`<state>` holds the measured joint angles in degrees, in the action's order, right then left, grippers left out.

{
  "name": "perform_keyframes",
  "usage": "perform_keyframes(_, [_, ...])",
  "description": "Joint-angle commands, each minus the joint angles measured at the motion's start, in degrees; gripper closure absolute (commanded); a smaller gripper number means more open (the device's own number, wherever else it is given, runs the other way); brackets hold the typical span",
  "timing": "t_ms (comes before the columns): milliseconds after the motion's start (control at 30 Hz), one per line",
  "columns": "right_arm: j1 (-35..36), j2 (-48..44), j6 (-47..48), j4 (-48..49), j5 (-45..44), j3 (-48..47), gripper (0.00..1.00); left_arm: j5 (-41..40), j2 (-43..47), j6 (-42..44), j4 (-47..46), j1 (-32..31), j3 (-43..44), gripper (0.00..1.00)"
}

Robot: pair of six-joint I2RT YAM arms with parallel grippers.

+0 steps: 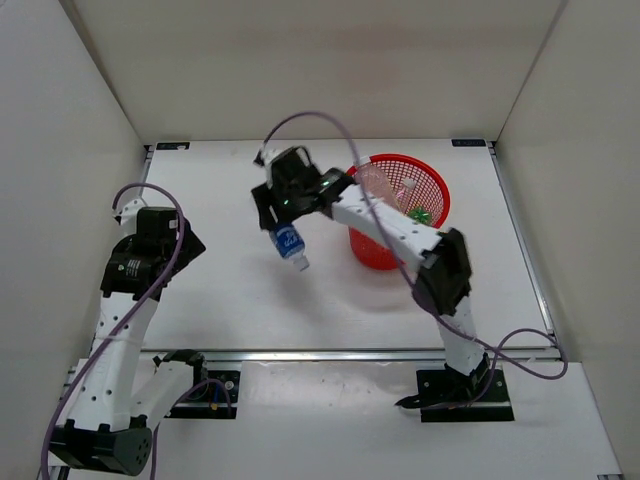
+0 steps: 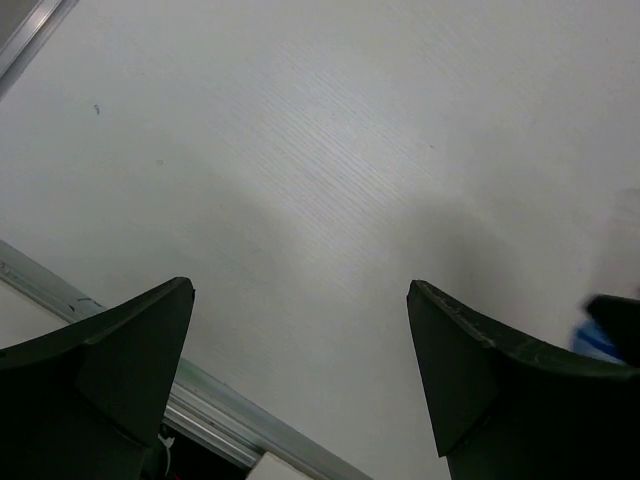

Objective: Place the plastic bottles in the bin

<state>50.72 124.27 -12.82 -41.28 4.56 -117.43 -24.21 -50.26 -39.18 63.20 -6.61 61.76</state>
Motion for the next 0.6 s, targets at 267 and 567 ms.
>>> perform_keyframes(267, [-28.3,-44.3,2.0,14.6,10.3,14.4,0.84,11.6,-10.6,3.1,-19.6,-7.2,-1.2,0.01])
perform_keyframes(567, [-42.4,-47.5,5.5,23.3,14.0,32.4,0.75,10.7,-23.6,5.9,-23.6,-18.8,9.5,0.02])
